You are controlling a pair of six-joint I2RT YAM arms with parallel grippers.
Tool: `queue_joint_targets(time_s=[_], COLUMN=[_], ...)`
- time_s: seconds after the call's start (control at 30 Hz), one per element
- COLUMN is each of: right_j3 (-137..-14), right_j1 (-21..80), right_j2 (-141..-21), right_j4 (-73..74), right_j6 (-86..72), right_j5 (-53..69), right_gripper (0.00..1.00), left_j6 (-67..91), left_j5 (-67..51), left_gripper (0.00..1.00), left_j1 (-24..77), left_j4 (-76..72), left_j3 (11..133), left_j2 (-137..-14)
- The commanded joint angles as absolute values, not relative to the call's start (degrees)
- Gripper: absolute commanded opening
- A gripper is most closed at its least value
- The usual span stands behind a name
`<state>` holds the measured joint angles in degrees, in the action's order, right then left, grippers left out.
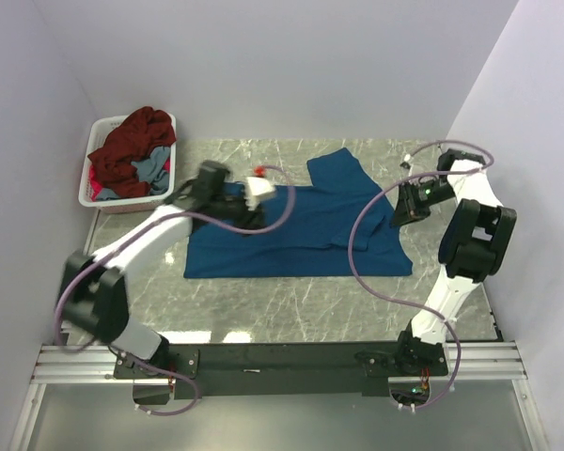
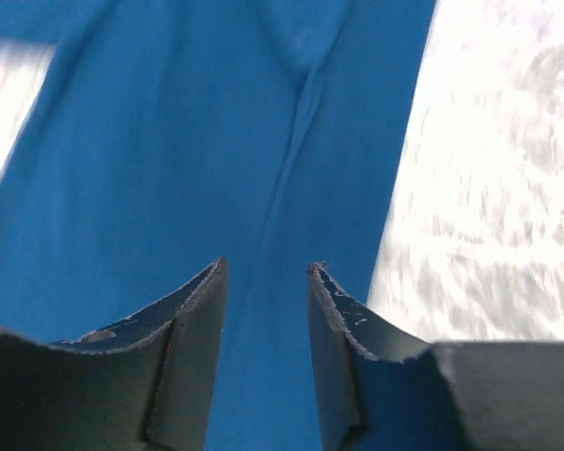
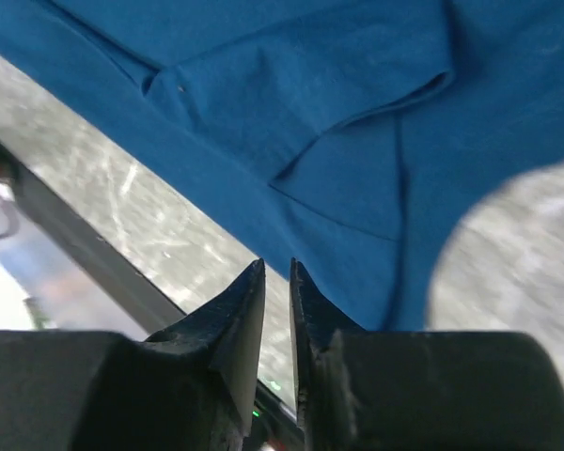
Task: Fold and stack the t-shirts
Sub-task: Fold the tshirt
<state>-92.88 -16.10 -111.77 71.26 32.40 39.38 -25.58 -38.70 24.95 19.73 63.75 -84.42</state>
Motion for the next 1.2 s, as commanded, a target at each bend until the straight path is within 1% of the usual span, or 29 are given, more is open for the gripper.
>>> queue_joint_targets(time_s=[0.0,0.03,0.07,0.13,0.17,0.33,0.47,0.57,0.7,1.17], right_j3=[-87.03,-85.88,-84.83,-82.27,-80.70,-78.05,-76.73,-76.03,-76.38,-76.38], right_j1=[-15.91,-16.00,-16.00,-16.00,-16.17,-17.75,-19.25,-19.95,-20.57,-21.62], right_j2=[-112.94,-113.03,-113.20,-114.17,-114.60,-115.14,-115.31,-116.19,-116.98,-116.81], right_j4=[68.65,67.16,66.54,65.48,65.22,65.13,64.07,63.37,63.37,64.95], right_j6=[27.87,26.99,26.29,24.70,23.65,21.62,20.92,20.66,20.30,21.35], right_j5=[44.56,44.65,44.65,44.21,43.34,38.77,34.90,33.40,33.49,34.63], right_gripper=[0.24,0.23,0.22,0.19,0.18,0.17,0.17,0.17,0.17,0.18], left_j6=[-28.10,-28.56,-28.56,-27.78,-28.03,-32.51,-34.36,-36.64,-37.53,-38.76], left_j5=[-41.74,-41.31,-40.87,-41.22,-40.87,-40.17,-40.87,-39.64,-38.59,-35.07], left_gripper=[0.44,0.44,0.43,0.42,0.40,0.39,0.38,0.38,0.40,0.38], left_j1=[30.66,33.98,35.32,38.65,39.72,45.78,48.33,50.27,51.24,51.94], left_j4=[9.50,8.71,7.74,5.64,3.54,0.88,0.35,-2.81,-4.65,-5.45], left_j3=[71.09,73.02,77.74,81.81,84.52,90.61,93.95,93.17,92.99,98.79], left_j2=[-94.02,-96.04,-100.68,-106.84,-108.53,-117.58,-121.46,-122.60,-124.54,-133.24])
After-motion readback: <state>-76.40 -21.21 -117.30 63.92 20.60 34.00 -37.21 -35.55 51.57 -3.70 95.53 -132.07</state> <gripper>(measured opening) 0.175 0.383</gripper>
